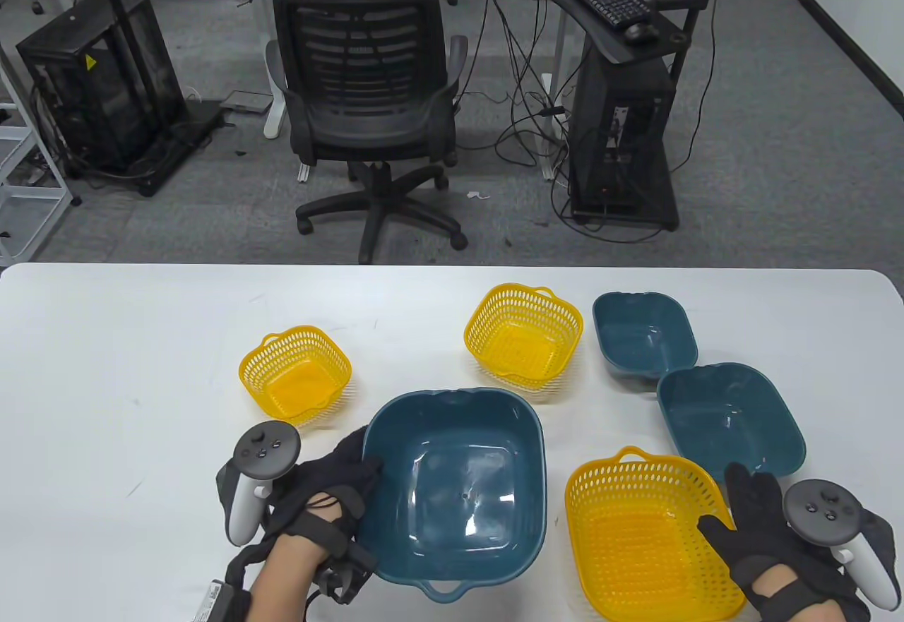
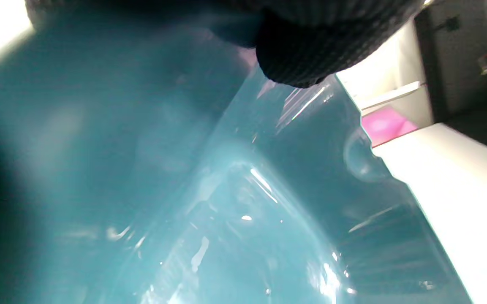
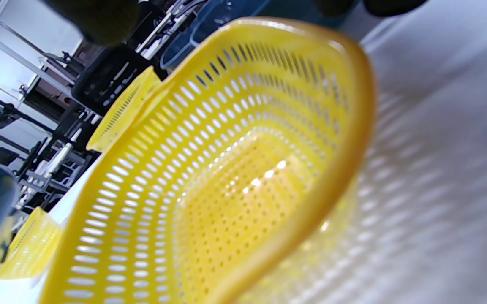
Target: Nest basins with drain baskets
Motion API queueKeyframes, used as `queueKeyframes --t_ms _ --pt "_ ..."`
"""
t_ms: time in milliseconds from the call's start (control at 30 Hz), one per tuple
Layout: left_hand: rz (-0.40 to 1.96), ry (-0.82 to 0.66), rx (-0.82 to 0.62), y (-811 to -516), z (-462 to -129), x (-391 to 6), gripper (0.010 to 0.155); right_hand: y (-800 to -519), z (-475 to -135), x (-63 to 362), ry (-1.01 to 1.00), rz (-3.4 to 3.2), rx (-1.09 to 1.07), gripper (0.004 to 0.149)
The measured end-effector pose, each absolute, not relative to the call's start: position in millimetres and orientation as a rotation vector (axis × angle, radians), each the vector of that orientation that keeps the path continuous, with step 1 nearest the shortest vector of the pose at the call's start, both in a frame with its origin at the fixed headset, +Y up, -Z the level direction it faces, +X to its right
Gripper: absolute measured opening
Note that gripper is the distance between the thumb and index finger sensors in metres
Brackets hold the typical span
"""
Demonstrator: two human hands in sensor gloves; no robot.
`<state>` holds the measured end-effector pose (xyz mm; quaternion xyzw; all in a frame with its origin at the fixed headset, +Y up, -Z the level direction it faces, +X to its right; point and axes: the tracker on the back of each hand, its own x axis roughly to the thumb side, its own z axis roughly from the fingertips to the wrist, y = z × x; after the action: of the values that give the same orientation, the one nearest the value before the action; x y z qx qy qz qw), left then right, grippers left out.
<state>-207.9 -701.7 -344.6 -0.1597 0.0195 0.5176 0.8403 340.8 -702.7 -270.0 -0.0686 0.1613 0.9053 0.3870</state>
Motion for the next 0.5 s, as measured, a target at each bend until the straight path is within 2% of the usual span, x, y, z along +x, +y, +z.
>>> queueKeyframes --t_ms 200,500 --pt "1.034 0.127 -0.382 -731.6 -353.2 -202.5 0.064 -701.7 -269.6 343.1 0.402 2.313 -0.205 0.080" --pt "1.017 0.149 -0.423 -745.9 -358.1 -199.3 0.064 -701.0 -269.1 346.6 0.402 2.321 -0.254 0.082"
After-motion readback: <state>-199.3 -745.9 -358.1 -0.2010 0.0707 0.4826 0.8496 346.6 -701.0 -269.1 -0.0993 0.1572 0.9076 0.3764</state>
